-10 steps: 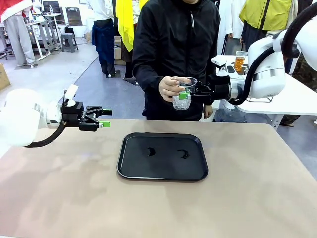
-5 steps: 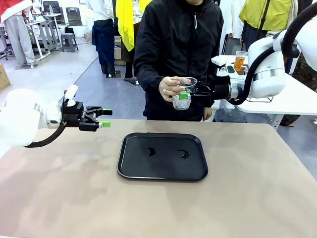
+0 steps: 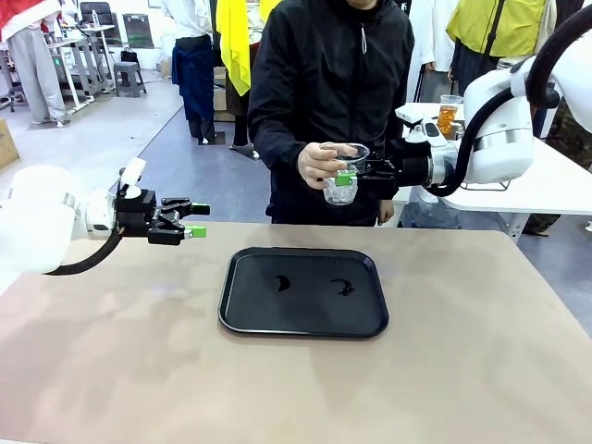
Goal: Pour the drink into the iced cup.
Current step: Open the gripper to release the iced cup you were holding.
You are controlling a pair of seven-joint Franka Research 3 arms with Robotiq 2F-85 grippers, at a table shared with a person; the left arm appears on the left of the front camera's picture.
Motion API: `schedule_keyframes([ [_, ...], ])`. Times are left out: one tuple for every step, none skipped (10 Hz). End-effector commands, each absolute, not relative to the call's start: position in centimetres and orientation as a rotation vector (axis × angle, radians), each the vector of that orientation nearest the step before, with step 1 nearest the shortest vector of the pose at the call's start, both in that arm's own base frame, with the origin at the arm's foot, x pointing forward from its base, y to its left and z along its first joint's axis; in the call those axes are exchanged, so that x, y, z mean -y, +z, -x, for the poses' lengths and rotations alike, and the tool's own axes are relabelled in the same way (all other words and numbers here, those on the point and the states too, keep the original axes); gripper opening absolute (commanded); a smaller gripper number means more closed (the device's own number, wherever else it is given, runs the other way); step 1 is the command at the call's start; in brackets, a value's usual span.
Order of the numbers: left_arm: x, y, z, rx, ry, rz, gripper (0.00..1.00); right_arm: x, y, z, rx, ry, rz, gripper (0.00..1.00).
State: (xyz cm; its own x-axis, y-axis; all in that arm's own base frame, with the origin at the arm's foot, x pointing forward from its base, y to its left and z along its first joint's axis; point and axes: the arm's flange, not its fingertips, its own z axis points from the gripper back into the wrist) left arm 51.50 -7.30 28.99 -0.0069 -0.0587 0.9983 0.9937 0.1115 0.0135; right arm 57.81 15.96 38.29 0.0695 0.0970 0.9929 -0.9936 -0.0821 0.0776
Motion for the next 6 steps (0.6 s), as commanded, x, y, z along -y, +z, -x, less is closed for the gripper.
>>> schedule_keyframes([
  [7.4, 29.2, -51.5, 1.224, -1.163, 1.072, 1.0, -14.7, 38.3, -57.5, 1.036, 1.226, -1.279, 0.91],
  [7.4, 29.2, -51.5, 1.224, -1.163, 1.072, 1.0, -14.1, 38.2, -57.4, 1.038, 1.216, -1.277, 1.0],
  [7.4, 29.2, -51.5, 1.224, -1.163, 1.072, 1.0, -13.4, 38.2, -57.2, 1.042, 1.203, -1.278, 1.0],
  [7.4, 29.2, -51.5, 1.224, -1.163, 1.072, 1.0, -12.3, 38.1, -57.0, 1.057, 1.183, -1.263, 1.0],
  [7.4, 29.2, -51.5, 1.224, -1.163, 1.072, 1.0, -11.5, 38.1, -56.8, 1.066, 1.173, -1.257, 1.0],
  [7.4, 29.2, -51.5, 1.224, -1.163, 1.072, 1.0, -10.1, 37.8, -56.4, 1.085, 1.151, -1.243, 1.0],
])
